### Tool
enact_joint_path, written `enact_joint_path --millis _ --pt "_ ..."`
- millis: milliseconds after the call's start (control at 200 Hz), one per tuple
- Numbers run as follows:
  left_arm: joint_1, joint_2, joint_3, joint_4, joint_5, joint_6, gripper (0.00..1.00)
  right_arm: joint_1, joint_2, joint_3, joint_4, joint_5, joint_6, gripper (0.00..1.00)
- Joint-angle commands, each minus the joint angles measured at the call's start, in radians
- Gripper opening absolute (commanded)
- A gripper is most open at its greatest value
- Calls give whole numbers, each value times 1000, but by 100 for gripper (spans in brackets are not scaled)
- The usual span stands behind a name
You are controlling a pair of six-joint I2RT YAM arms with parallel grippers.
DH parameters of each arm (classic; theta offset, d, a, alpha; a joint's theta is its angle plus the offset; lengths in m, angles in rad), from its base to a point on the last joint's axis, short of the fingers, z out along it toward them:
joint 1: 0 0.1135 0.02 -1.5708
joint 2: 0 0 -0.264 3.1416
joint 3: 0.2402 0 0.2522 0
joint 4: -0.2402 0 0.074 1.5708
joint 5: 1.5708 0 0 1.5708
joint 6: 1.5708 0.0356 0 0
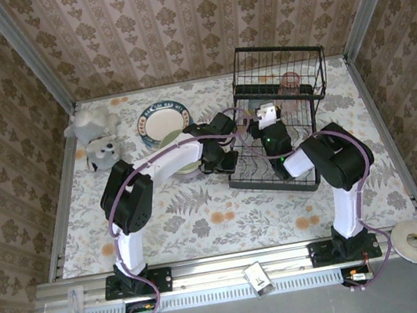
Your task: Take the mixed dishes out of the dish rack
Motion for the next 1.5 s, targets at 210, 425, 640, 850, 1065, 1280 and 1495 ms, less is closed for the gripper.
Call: enact_joint_path --millis 210,425,640,850,1065,1280,1495 --pt "12 -13 39 44 78 42 0 38 -81 -81 19 -69 48 46" --pt "19 -35 29 77 105 46 0 40 -126 -137 15 -70 74 45" --pt "33 -59 -2 103 113 46 5 40 -178 -181 2 -65 70 45" --pt "37 -85 -39 131 124 40 13 38 -225 -223 -17 -54 84 45" --pt "39 -116 -65 140 125 47 33 35 -296 -269 -49 -34 114 45" --pt "39 -168 -90 142 99 67 64 29 -406 -297 -141 -38 127 45" --pt "37 -250 -125 165 79 103 81 13 -572 -294 -331 -52 152 45"
